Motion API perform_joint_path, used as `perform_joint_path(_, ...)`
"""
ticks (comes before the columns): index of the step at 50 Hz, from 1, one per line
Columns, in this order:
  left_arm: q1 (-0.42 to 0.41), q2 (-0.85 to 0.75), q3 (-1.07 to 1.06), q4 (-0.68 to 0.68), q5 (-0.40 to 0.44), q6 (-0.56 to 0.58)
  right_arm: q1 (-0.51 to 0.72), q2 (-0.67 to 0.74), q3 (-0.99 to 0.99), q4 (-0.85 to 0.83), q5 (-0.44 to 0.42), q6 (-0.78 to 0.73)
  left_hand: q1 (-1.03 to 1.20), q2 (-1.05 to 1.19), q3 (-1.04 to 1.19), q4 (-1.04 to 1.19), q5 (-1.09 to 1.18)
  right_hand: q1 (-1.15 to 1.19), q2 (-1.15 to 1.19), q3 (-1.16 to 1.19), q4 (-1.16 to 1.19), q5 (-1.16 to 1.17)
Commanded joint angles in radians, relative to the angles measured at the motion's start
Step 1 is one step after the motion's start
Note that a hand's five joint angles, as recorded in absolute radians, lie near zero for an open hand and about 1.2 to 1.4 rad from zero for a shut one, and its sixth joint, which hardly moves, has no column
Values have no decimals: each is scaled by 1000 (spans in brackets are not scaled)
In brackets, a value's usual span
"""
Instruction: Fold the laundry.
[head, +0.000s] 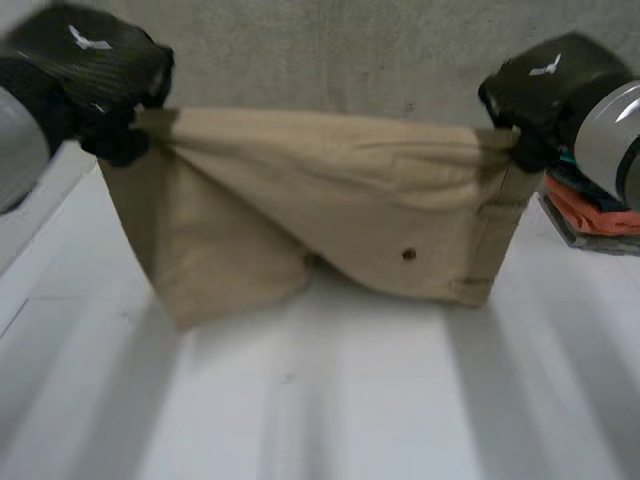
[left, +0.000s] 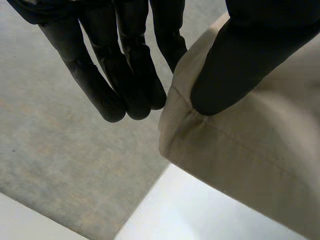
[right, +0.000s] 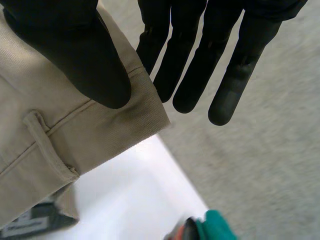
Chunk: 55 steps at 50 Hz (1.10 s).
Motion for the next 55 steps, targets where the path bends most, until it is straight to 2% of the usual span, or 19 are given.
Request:
perform_joint_path(1,-22,-315,38,-17,-2,41,-7,222,-25,89,-19,-10,243,202,211,201,226,343,224,212,202,249)
perform_joint_path(4,-19,-423,79,-15,-4,42,-9,297,-36,81,-18,-10,243,202,211,201,226,343,224,212,202,249)
perform_joint_path(8,-10,-604,243,6,-31,46,0,399,-98,45,-15,1,243,202,211,201,226,343,224,212,202,249)
perform_joint_path(10,-7,-665,384,17,-47,46,13,446,-187,-44,6,24,243,202,211,201,226,343,224,212,202,249)
perform_joint_path(12,-5,-669,489,37,-41,38,19,462,-255,-131,37,47,243,202,211,201,226,343,224,212,202,249)
perform_joint_path(16,-16,-631,717,219,1,-16,40,440,-422,-438,143,91,243,202,211,201,226,343,224,212,202,249)
perform_joint_path(18,-21,-603,748,299,-11,-34,42,420,-450,-547,152,90,243,202,211,201,226,343,224,212,202,249)
perform_joint_path(20,-24,-546,751,393,-59,-46,36,390,-467,-684,146,82,243,202,211,201,226,343,224,212,202,249)
perform_joint_path(22,-21,-499,722,452,-105,-45,32,373,-467,-779,119,82,243,202,211,201,226,343,224,212,202,249)
perform_joint_path(24,-18,-474,692,465,-111,-40,28,368,-471,-795,97,82,243,202,211,201,226,343,224,212,202,249)
perform_joint_path(32,-10,-367,379,416,-68,-66,8,382,-422,-724,37,99,243,202,211,201,226,343,224,212,202,249)
perform_joint_path(37,-32,-353,179,450,-55,-63,-9,388,-278,-674,-4,127,243,202,211,201,226,343,224,212,202,249)
perform_joint_path(41,-50,-371,28,490,-42,-60,-29,406,-105,-670,-45,128,243,202,211,201,226,343,224,212,202,249)
perform_joint_path(46,-71,-526,-111,539,-16,-42,-43,475,107,-692,-73,118,243,202,211,201,226,343,224,212,202,249)
perform_joint_path(50,-76,-619,-137,525,-22,-28,-44,512,196,-693,-79,89,243,202,211,201,226,343,224,212,202,249)
perform_joint_path(55,-76,-588,-180,451,-28,-28,-52,476,267,-657,-78,49,243,202,211,201,226,343,224,212,202,249)
